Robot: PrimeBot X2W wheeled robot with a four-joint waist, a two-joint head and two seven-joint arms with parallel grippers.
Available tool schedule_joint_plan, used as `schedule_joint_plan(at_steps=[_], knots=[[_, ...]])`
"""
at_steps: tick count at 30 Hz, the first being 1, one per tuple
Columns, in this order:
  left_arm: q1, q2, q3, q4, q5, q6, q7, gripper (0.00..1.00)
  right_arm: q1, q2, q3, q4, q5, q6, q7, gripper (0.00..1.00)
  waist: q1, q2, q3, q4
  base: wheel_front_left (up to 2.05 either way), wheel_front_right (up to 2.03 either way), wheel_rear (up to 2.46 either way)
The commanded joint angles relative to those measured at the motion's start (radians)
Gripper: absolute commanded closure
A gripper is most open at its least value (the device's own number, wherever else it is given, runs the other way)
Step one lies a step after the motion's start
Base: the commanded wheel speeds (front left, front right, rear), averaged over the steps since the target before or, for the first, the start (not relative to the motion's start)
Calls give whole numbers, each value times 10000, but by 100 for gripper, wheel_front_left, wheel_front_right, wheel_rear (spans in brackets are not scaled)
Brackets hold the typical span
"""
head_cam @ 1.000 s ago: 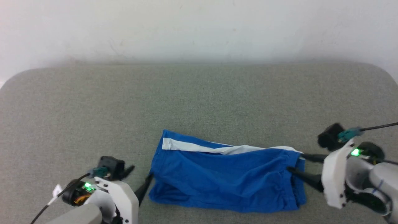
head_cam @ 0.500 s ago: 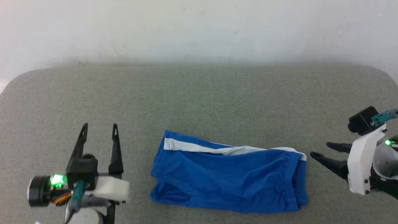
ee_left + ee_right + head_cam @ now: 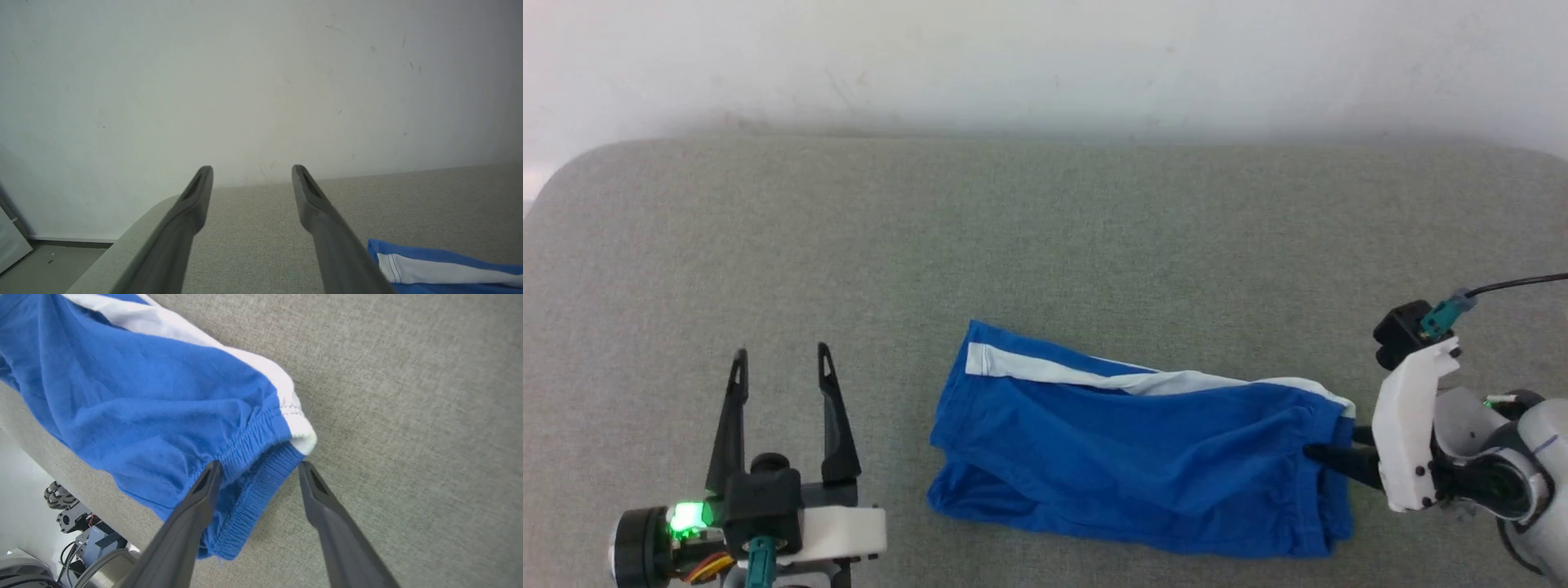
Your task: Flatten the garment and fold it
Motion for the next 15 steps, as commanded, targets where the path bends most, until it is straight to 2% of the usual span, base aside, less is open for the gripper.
schedule_joint_plan(at_steps=[1, 7, 13, 14, 15], knots=[[208, -205, 177, 53, 191, -157, -46, 0, -22, 291, -118, 302, -169, -9, 124, 0, -1, 1, 249, 199, 0, 0, 0], [281, -944, 619, 353, 725, -825, -47, 0, 92, 1341, -166, 1653, -1147, -9, 494, 0, -1, 1, 449, 474, 0, 0, 0], [363, -1363, 845, 544, 1098, -1253, -47, 0, 466, 1754, 163, 2078, -1638, -9, 587, 0, -1, 1, 434, 622, 0, 0, 0], [395, -1418, 914, 573, 1152, -1312, -47, 0, 484, 1801, 148, 2067, -1647, -9, 527, 66, -1, 1, 419, 605, 0, 0, 0], [431, -1462, 983, 595, 1203, -1370, -47, 0, 464, 1815, 160, 2024, -1683, -9, 476, 100, -1, 1, 403, 579, 0, 0, 0]])
